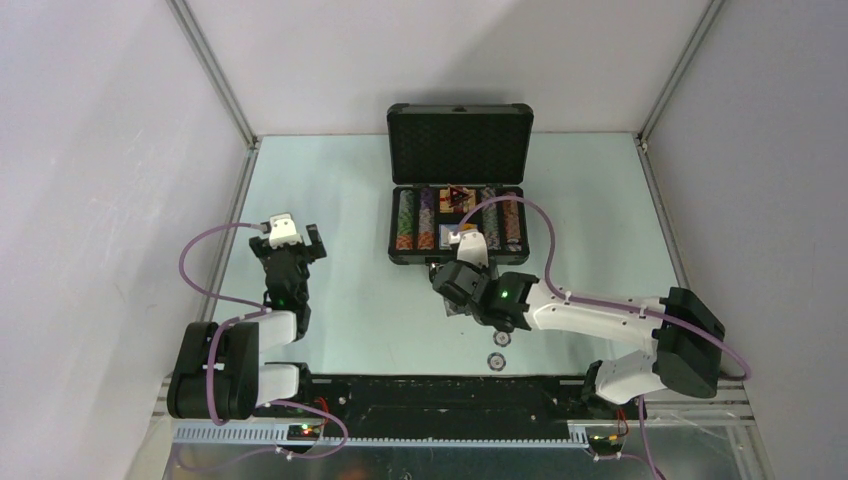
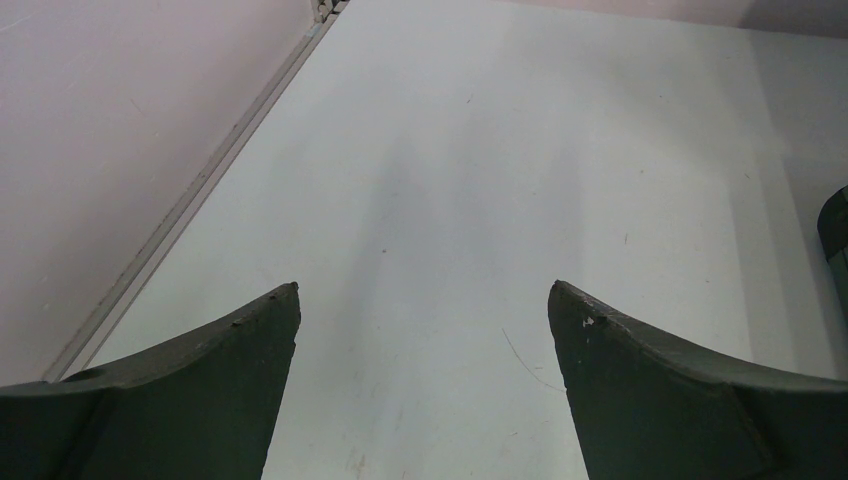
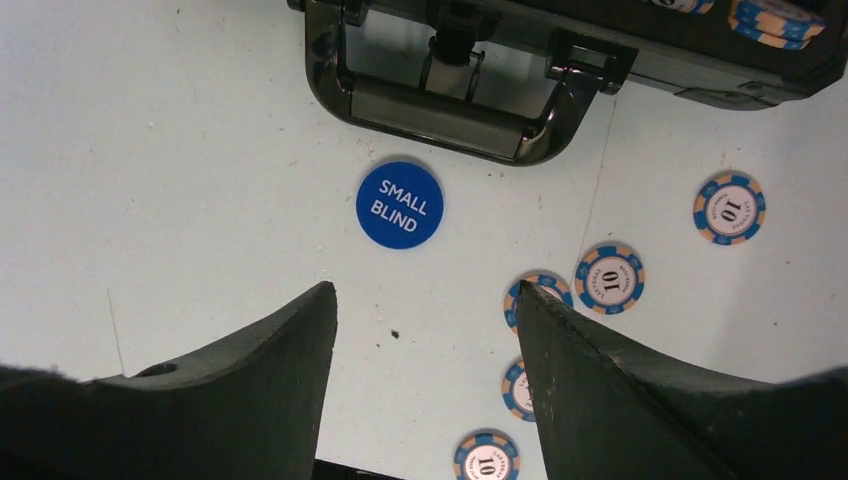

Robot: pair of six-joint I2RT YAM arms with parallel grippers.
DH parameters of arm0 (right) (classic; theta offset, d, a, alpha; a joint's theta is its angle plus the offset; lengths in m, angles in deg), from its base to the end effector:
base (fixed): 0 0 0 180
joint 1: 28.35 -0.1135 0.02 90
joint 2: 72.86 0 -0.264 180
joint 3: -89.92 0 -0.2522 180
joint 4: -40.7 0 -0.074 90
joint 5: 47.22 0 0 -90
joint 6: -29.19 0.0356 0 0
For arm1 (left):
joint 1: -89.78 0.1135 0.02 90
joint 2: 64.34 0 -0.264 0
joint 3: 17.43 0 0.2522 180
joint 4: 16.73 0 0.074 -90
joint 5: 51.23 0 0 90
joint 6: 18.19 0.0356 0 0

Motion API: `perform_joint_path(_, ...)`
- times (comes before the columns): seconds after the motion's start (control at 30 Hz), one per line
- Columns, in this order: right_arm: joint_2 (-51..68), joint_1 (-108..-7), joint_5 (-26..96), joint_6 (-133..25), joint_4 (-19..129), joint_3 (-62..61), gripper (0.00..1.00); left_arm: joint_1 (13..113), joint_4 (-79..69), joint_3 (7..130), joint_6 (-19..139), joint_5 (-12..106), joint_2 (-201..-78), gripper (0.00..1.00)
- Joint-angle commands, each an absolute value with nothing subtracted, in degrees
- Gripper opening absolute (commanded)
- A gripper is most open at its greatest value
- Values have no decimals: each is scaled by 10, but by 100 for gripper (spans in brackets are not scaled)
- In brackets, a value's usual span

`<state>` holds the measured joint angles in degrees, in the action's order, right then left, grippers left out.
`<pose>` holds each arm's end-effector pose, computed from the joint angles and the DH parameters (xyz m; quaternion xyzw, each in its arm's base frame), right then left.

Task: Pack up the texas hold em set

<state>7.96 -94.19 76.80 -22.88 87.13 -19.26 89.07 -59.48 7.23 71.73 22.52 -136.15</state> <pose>0.1342 0.2505 0.2441 -0.1388 0.9089 0.0444 0.3908 0.2171 0.0073 0.1711 -0.0920 0.7269 0.0991 0.6733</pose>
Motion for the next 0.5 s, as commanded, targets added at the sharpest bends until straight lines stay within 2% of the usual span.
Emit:
perform_joint_path(0.0,72,-910,718,-203,873,-196,71,896,-626,73,710,223,-1359,98)
perform_joint_path(0.2,119,-835,622,-178,822,-204,80,896,-626,74,711,224,-1359,98)
perform_joint_path(0.47,191,-798,572,-174,777,-204,77,896,-626,74,711,223,-1360,98)
